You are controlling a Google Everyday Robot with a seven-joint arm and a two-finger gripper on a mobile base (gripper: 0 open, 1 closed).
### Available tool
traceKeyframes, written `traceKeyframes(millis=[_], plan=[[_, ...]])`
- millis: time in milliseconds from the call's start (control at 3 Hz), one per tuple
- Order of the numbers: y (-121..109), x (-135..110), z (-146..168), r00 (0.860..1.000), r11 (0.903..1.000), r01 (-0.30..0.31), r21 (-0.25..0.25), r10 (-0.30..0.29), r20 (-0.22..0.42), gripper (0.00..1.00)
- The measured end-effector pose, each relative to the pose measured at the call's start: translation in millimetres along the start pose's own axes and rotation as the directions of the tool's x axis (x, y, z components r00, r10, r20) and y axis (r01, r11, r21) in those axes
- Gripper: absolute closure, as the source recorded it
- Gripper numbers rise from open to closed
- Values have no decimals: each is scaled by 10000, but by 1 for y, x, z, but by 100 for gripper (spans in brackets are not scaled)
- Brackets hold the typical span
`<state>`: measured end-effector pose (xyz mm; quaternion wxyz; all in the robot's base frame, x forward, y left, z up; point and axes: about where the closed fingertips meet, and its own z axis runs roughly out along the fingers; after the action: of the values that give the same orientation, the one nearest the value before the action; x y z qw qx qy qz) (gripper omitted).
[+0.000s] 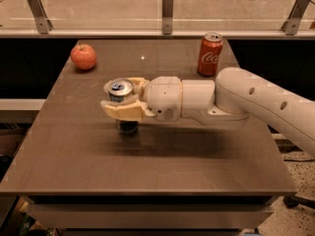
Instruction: Move redbull can near apple
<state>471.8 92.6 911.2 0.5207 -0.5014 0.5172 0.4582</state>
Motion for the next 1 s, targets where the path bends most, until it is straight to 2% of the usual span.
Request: traceKeyframes(millis=[333,667,1000], plan=[[-19,-14,11,10000,9998,67,183,-67,0,100],[-41,-31,27,9996,9989,106,450,-94,-265,100],[-60,-47,48,9980,9955,135,936,-76,-627,100]])
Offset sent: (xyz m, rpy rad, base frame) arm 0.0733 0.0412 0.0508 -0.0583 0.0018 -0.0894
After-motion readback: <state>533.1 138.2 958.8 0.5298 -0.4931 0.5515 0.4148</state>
